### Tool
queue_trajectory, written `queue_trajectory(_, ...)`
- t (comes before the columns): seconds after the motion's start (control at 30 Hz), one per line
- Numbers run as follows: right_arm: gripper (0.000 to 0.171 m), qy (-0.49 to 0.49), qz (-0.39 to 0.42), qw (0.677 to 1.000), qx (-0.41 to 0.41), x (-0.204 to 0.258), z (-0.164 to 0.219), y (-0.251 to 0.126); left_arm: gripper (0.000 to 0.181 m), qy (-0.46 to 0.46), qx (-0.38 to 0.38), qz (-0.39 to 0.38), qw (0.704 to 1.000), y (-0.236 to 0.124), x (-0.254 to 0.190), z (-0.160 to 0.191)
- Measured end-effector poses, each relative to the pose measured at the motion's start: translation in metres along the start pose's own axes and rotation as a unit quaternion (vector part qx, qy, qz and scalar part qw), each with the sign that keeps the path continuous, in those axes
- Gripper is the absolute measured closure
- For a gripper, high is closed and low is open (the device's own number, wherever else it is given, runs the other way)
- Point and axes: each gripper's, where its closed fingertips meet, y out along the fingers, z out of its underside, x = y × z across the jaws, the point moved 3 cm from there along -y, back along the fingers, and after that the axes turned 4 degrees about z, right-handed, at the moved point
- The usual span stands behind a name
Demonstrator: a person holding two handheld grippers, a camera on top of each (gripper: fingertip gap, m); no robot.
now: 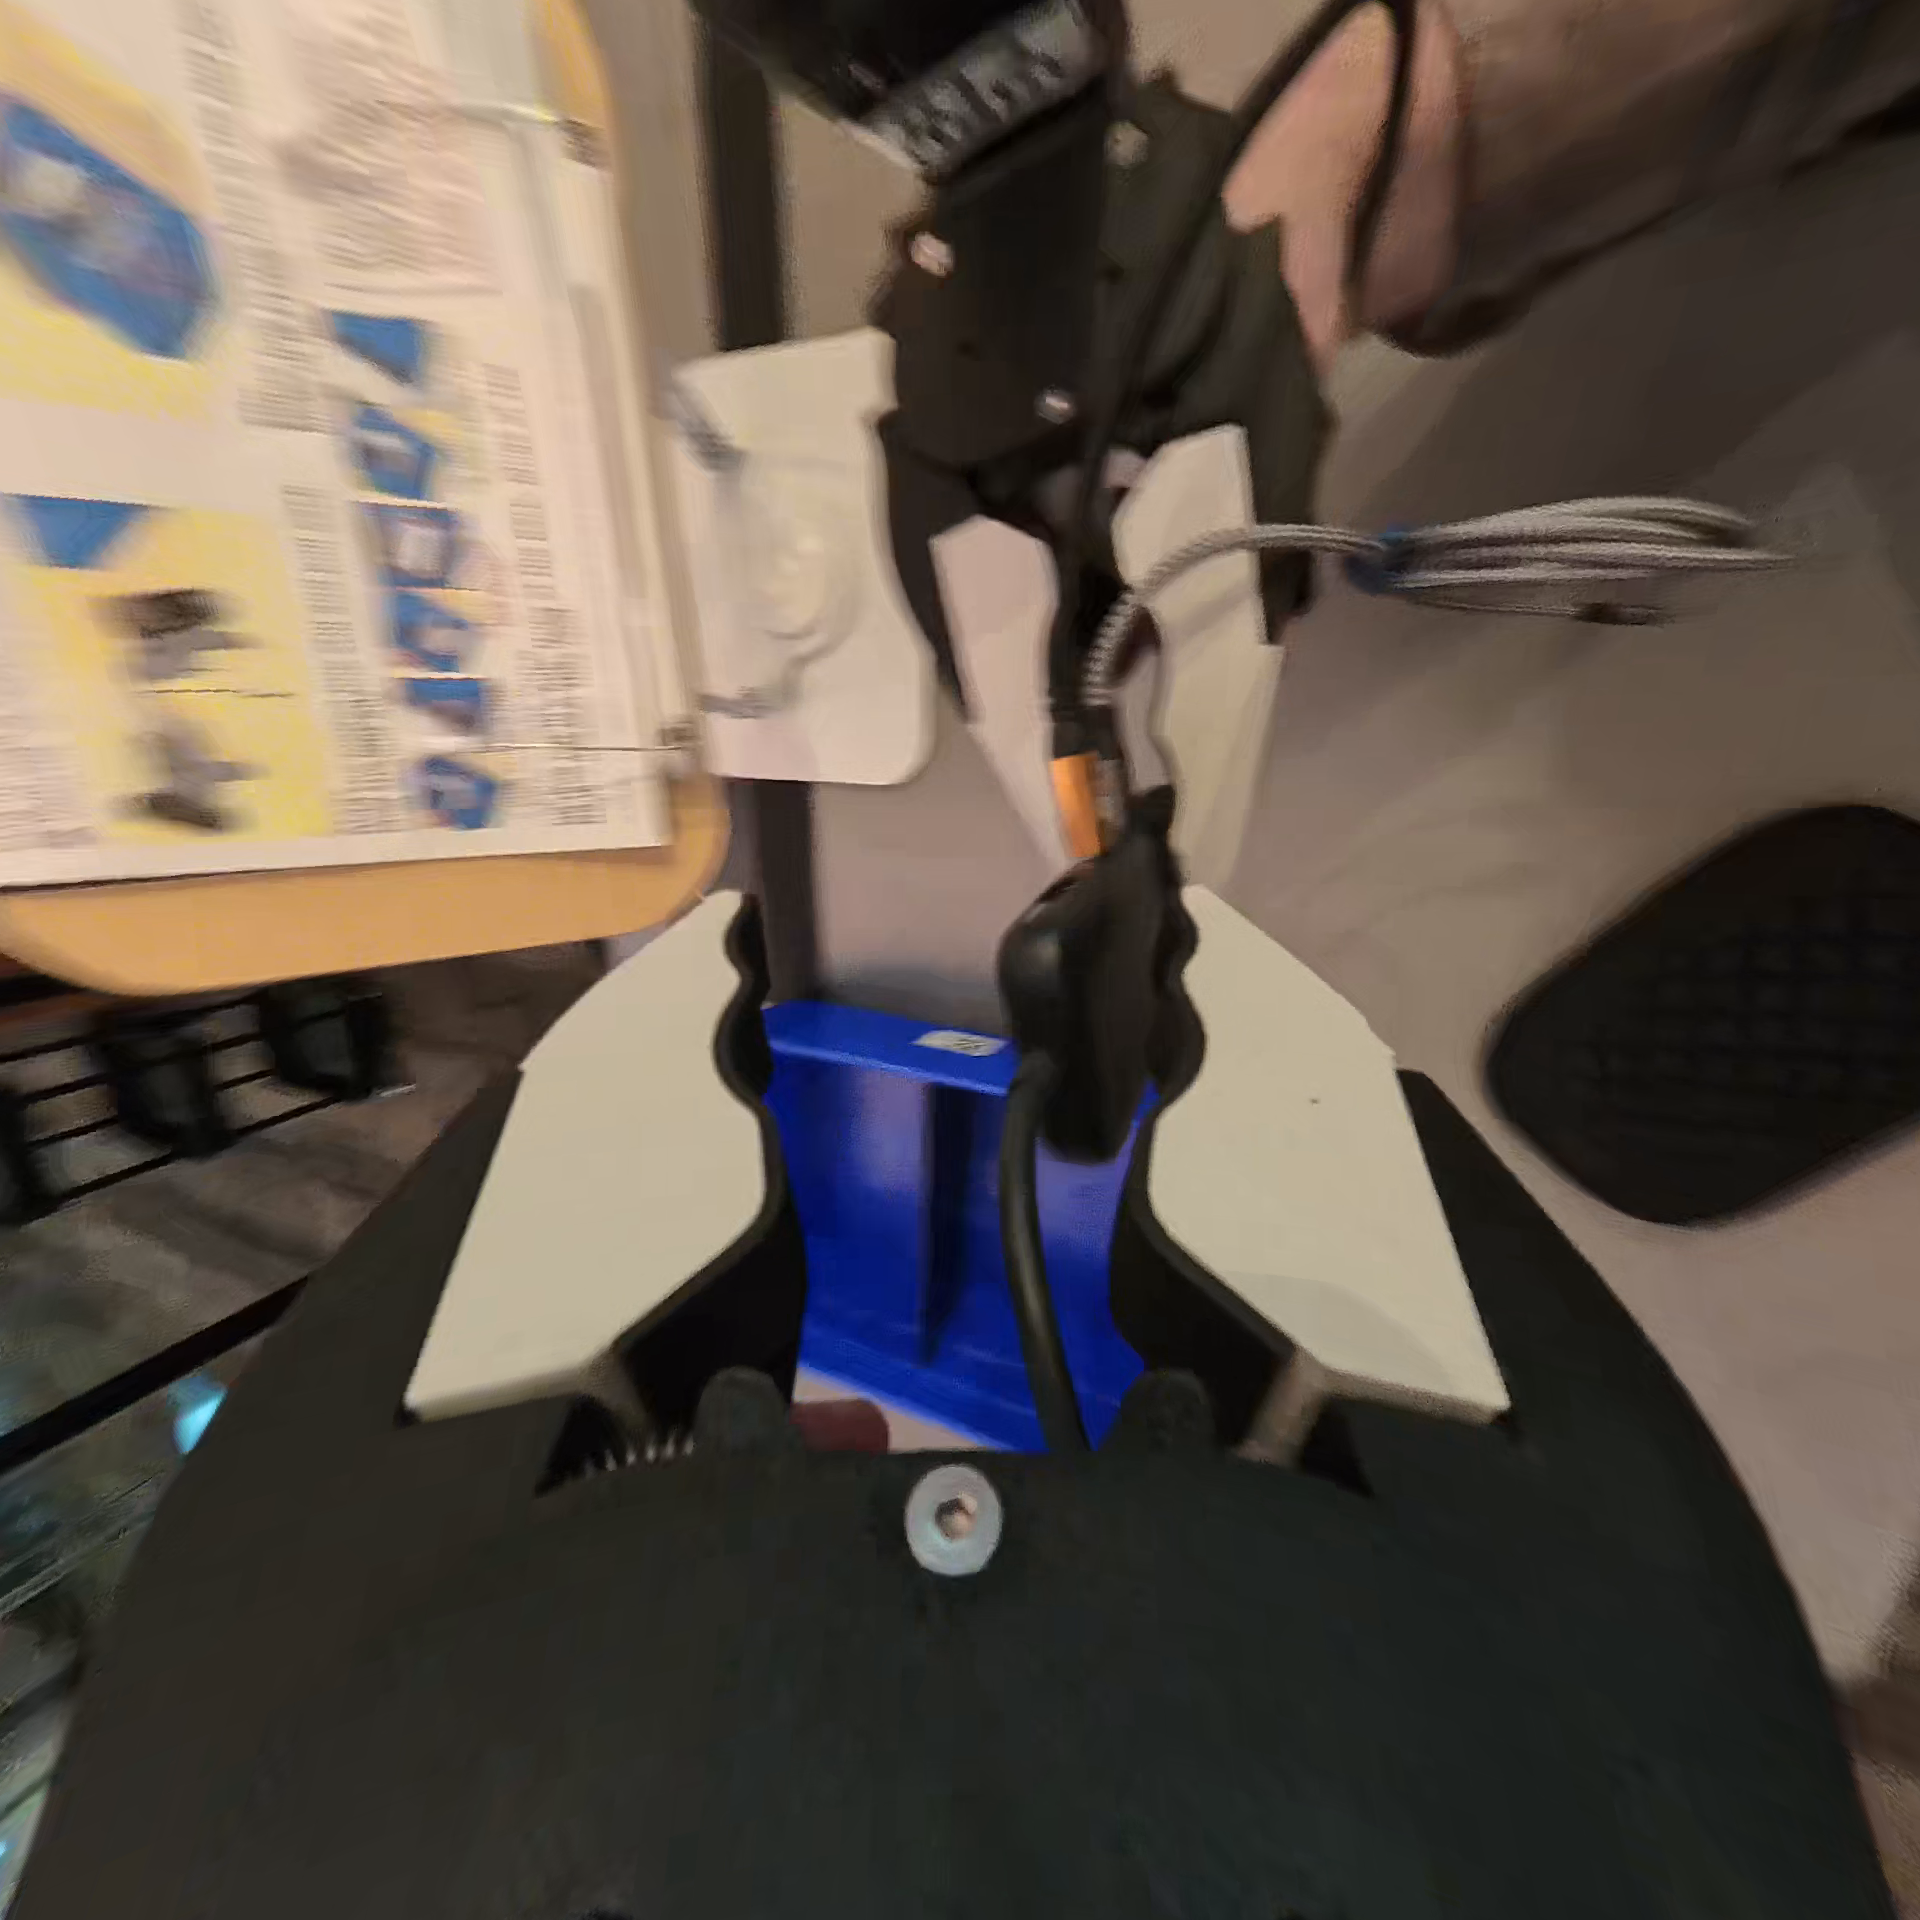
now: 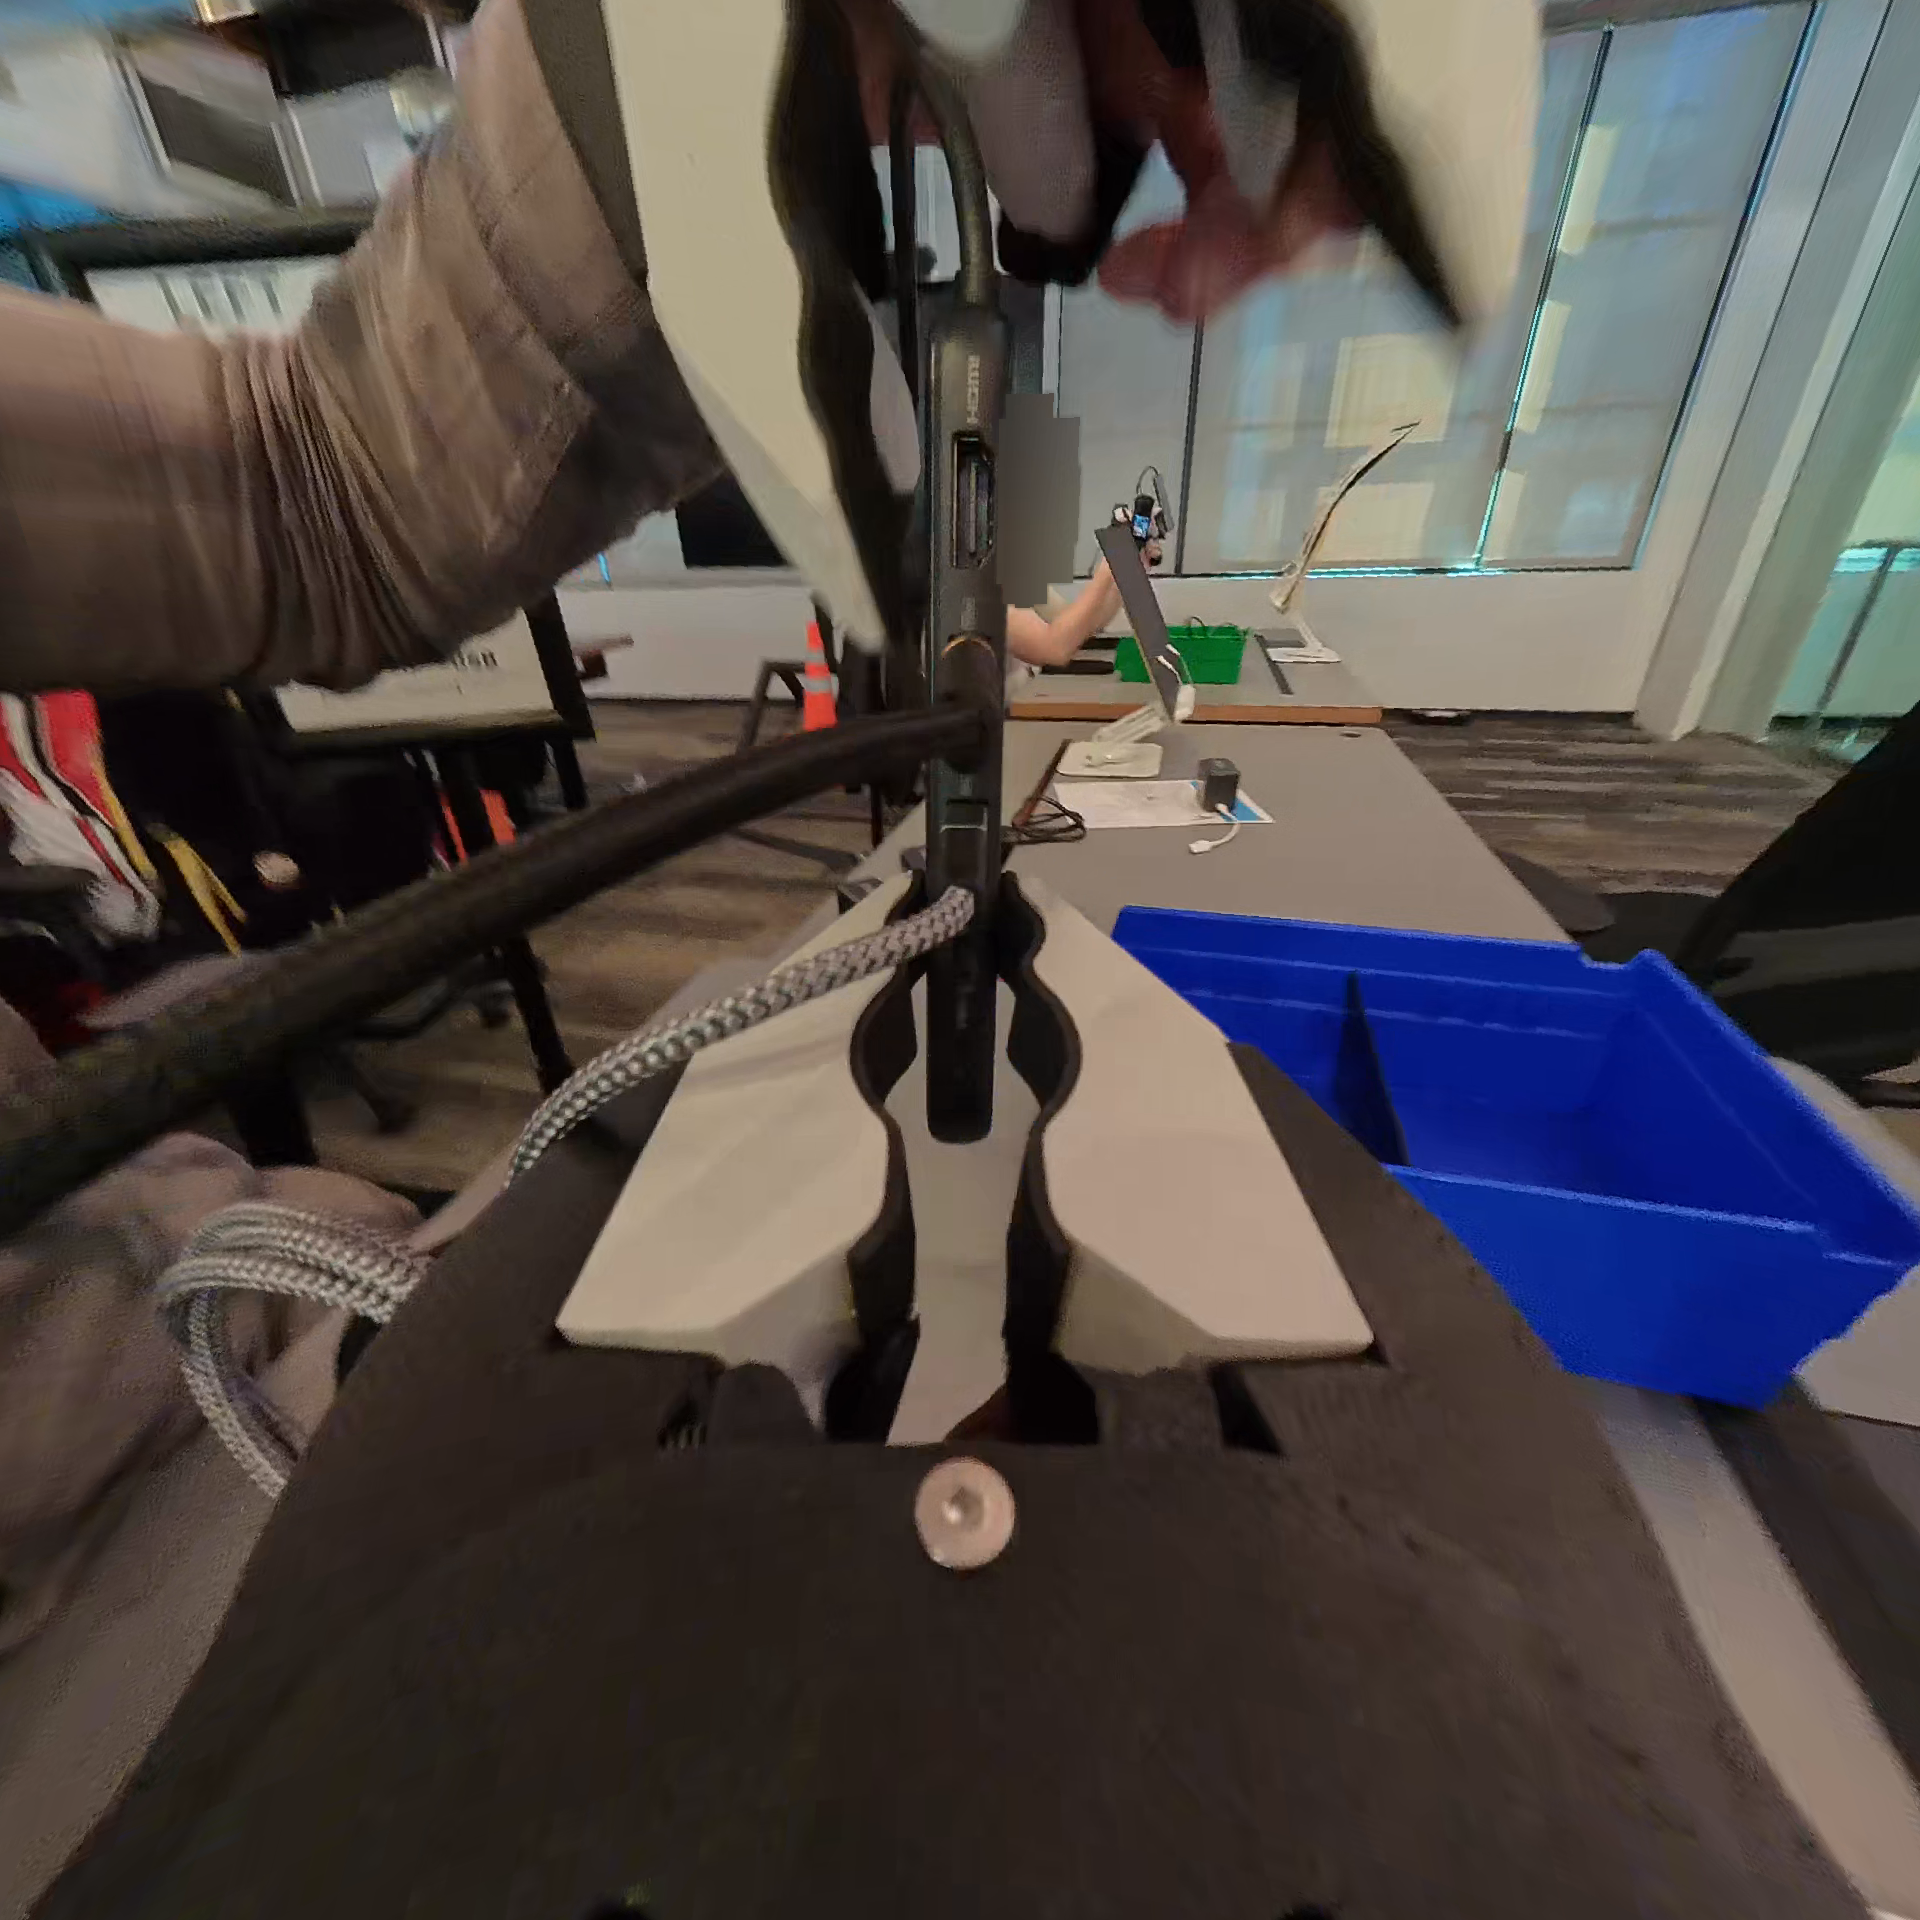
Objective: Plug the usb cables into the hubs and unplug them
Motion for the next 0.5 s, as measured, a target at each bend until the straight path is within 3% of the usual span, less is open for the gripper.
queue_trajectory(0.1,0.160,0.072,-0.001,0.997,-0.026,-0.012,0.000,-0.002,0.104,0.047,0.019,-0.147,0.988,-0.033,0.024,-0.005)
queue_trajectory(0.2,0.161,0.132,-0.005,0.990,-0.048,-0.021,0.000,-0.007,0.107,0.158,0.045,-0.268,0.949,-0.055,0.012,-0.020)
queue_trajectory(0.3,0.161,0.182,-0.028,0.981,-0.063,-0.024,-0.002,-0.012,0.102,0.314,0.150,-0.362,0.865,-0.041,-0.010,-0.021)
queue_trajectory(0.37,0.162,0.206,-0.054,0.974,-0.075,-0.020,-0.004,-0.013,0.105,0.406,0.185,-0.413,0.794,-0.024,-0.018,-0.020)
queue_trajectory(0.5,0.161,0.234,-0.074,0.967,-0.071,-0.014,-0.004,-0.008,0.104,0.485,0.205,-0.470,0.708,0.007,-0.013,0.001)
